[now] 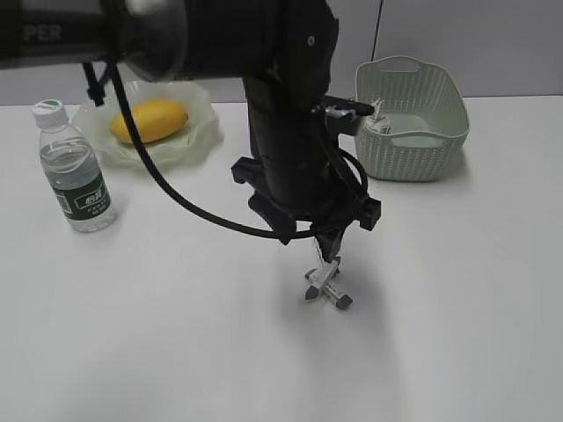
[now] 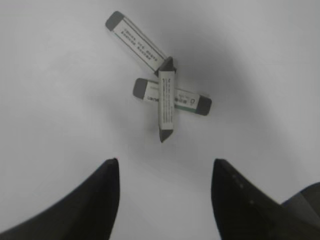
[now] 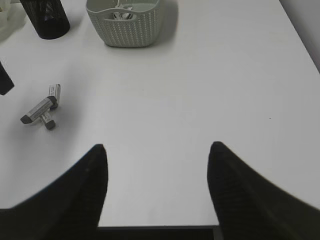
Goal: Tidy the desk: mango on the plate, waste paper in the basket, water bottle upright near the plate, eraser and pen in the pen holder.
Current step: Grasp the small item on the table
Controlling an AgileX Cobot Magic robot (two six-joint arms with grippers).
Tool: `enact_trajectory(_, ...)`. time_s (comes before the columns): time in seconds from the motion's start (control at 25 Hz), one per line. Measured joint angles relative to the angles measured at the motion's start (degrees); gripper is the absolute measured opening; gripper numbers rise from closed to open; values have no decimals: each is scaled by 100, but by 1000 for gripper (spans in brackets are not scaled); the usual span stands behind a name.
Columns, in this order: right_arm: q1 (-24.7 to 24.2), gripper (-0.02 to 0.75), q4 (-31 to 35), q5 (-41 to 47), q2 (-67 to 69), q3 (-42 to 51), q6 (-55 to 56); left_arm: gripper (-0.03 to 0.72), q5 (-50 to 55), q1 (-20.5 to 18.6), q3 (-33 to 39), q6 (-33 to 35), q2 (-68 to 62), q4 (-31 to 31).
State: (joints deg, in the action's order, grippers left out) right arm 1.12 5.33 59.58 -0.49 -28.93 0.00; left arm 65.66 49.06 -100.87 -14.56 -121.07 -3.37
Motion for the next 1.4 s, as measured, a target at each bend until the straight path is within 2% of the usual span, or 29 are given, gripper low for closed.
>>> enact_trajectory(0.36, 0, 499, 0, 0, 0, 0, 0, 445, -863, 17, -23, -4, -394, 12)
enact_trajectory(0.68, 0, 499, 0, 0, 0, 0, 0, 445, -888, 60, -30, -4, -604, 244)
enact_trajectory(1.4, 0, 498, 0, 0, 0, 0, 0, 445, -1180, 123, -30, -4, -854, 266)
